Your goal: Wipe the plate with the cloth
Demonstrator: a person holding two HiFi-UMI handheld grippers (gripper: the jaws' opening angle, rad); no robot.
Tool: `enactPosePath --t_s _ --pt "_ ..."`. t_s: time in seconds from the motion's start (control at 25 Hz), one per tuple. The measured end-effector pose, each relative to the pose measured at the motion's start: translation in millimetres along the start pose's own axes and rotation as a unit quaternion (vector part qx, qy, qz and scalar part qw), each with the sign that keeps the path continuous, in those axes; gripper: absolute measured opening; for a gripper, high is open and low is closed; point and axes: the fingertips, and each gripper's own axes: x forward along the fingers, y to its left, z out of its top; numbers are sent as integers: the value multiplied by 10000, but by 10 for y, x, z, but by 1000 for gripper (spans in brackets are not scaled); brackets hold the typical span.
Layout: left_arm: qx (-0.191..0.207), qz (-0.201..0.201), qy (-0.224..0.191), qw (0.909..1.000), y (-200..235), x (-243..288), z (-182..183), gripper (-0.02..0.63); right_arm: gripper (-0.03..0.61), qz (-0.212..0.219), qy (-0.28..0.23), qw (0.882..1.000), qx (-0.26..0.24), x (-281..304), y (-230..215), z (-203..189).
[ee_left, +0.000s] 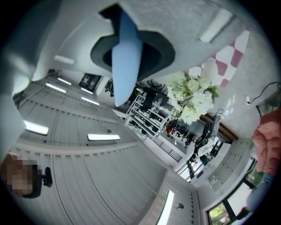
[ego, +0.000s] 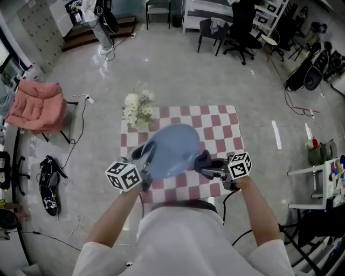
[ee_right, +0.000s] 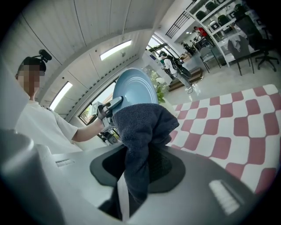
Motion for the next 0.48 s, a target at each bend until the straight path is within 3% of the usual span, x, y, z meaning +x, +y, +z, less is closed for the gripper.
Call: enactPosePath --t_s 0.48 --pt "-658 490 271 9963 228 -25 -236 35 120 -1218 -405 9903 -539 -238 -210 180"
